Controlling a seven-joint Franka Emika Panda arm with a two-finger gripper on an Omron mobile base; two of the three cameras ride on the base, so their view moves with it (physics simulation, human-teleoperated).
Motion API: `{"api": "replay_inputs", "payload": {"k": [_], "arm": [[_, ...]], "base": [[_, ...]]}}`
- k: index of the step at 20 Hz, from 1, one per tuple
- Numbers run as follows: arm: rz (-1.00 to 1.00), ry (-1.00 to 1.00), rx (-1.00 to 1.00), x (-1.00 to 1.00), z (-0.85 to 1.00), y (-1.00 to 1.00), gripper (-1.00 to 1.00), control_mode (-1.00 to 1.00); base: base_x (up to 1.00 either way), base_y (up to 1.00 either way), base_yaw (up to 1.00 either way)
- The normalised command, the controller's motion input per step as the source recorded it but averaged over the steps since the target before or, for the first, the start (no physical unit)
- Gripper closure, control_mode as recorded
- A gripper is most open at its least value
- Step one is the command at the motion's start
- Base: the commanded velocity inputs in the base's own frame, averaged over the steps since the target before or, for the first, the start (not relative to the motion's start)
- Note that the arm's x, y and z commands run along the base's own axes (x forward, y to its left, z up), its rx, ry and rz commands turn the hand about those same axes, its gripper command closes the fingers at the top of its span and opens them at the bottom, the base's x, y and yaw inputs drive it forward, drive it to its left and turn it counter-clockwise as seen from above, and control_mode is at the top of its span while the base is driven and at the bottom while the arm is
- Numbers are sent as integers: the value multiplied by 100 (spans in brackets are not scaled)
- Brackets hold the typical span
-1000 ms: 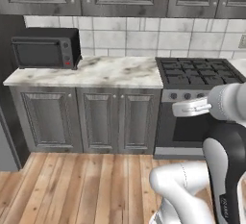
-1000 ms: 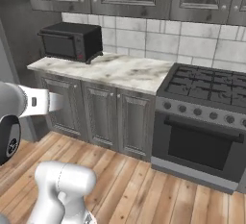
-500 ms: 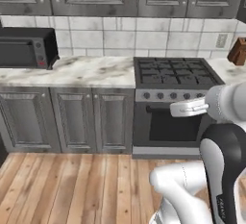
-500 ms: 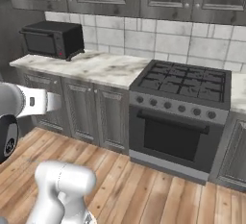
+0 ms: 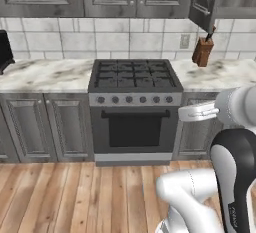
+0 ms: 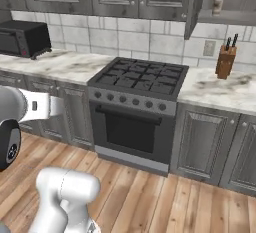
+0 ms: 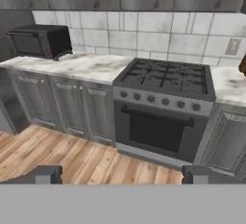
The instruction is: Open the cabinet directly in front. Then move the liquor and the mug to the dining counter with the jar on it.
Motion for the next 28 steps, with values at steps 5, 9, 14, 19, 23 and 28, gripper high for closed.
{"api": "replay_inputs", "payload": {"k": [5,9,14,19,23,28], "arm": [[0,0,0,0,0,0,-100,100],[0,0,0,0,0,0,-100,100],[0,0,0,0,0,0,-100,100],[0,0,0,0,0,0,-100,100],[0,0,0,0,0,0,-100,100],[0,0,0,0,0,0,-100,100]], "base": [[16,-100,-13],[42,-100,-10],[67,-99,-5],[99,-68,0],[100,-34,0],[96,-7,0]]}}
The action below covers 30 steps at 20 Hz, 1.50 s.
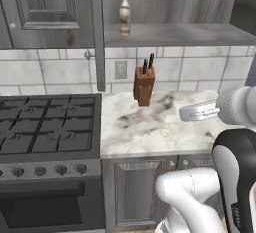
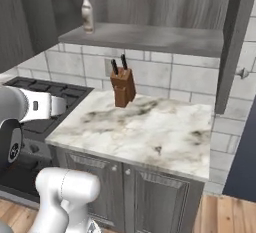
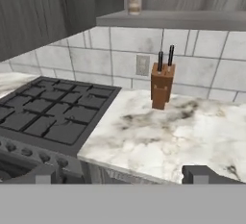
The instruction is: Open the cabinet directly in front. Then move the liquor and the mug to the dining counter with the jar on it.
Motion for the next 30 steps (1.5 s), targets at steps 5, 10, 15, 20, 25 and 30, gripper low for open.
{"api": "replay_inputs", "payload": {"k": [5,10,15,20,25,30], "arm": [[0,0,0,0,0,0,-100,100],[0,0,0,0,0,0,-100,100],[0,0,0,0,0,0,-100,100],[0,0,0,0,0,0,-100,100],[0,0,0,0,0,0,-100,100],[0,0,0,0,0,0,-100,100]], "base": [[79,0,0],[52,0,0],[60,3,-6],[30,15,-27],[8,1,-3],[13,0,0]]}}
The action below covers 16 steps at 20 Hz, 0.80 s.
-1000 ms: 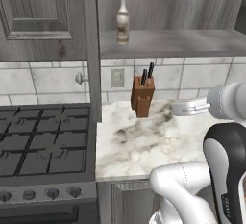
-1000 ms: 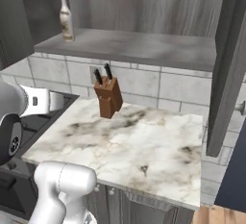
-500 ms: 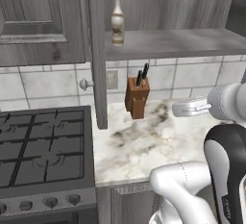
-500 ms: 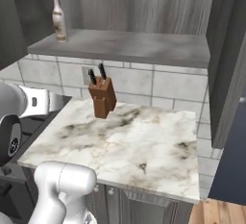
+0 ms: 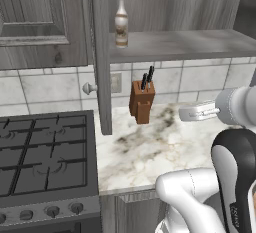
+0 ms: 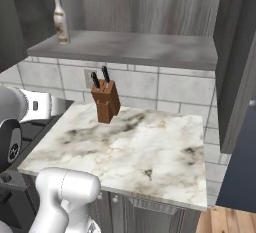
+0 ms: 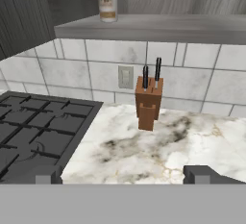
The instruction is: Open the cabinet directly in front. Then move the liquor and the mug to the dining counter with the jar on it.
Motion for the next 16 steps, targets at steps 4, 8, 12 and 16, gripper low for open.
{"api": "replay_inputs", "payload": {"k": [4,8,12,16], "arm": [[-3,1,0,10,38,0,-100,-100],[-3,0,0,9,73,2,-100,-100],[0,0,0,3,75,9,-100,-100],[0,-4,0,0,55,0,-100,-100]], "base": [[4,0,0],[0,0,0],[0,0,0],[0,0,0]]}}
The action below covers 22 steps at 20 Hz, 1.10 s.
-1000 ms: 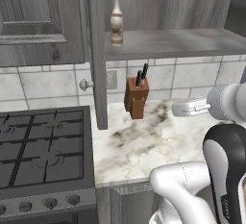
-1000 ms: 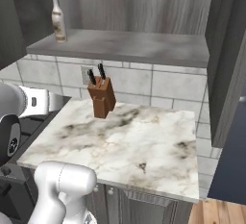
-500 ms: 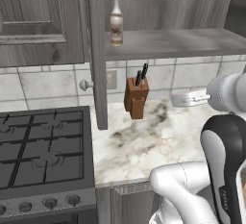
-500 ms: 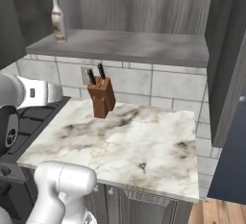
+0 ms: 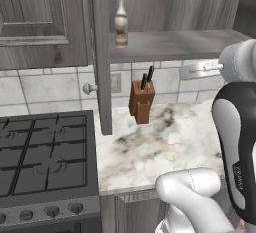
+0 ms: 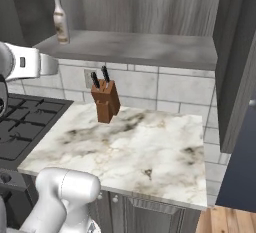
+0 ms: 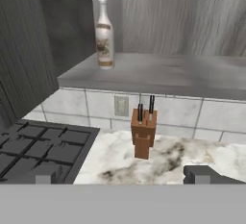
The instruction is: Open the cabinet directly in front. Then move the liquor and the mug to the dining counter with the jar on it.
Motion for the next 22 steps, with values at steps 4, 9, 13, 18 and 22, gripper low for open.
{"api": "replay_inputs", "payload": {"k": [4,9,13,18,22], "arm": [[8,-9,0,0,30,0,-100,-100],[13,-13,0,1,14,0,-100,-100],[10,-10,0,18,12,0,-100,-100],[2,0,0,27,27,0,-100,-100],[0,0,0,42,17,7,-100,-100]], "base": [[0,0,0],[0,0,0],[0,0,0],[0,0,0],[0,0,0]]}}
